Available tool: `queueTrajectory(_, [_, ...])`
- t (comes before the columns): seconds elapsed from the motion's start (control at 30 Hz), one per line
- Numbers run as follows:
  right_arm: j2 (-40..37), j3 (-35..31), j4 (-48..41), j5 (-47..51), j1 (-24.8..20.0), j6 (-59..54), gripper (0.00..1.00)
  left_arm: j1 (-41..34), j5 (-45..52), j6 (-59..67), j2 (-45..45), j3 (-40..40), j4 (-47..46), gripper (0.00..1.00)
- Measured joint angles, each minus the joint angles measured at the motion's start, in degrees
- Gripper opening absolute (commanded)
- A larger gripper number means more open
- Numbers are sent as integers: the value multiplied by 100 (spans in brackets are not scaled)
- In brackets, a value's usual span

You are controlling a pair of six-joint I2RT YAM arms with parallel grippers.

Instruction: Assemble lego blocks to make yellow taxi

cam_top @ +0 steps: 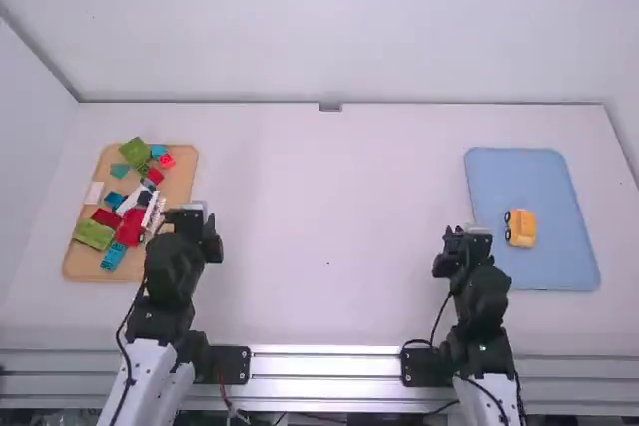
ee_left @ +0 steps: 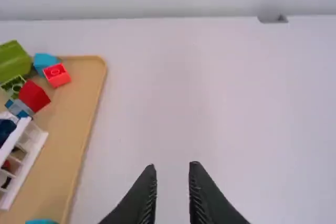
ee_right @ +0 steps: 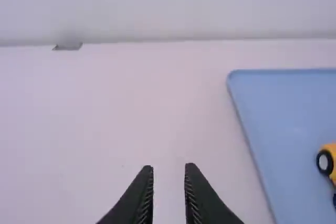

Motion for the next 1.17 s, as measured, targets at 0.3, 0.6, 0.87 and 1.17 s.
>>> queueTrajectory(0.3, [-647,0,2,7,0,-2,3,0,2,-17,-909,-890,0,0])
queueTrajectory(0.6, [-1014,0,0,-4,0,-4,0,-2,17,-15,-1690,-1095,44,0])
queueTrajectory(0.87, [-1014,0,2,-4,0,-2,0,0,17,-15,-2264,-1095,44,0])
queueTrajectory(1.17, [-1014,0,2,9,0,-2,0,0,17,-17,-2776,-1095,44,0])
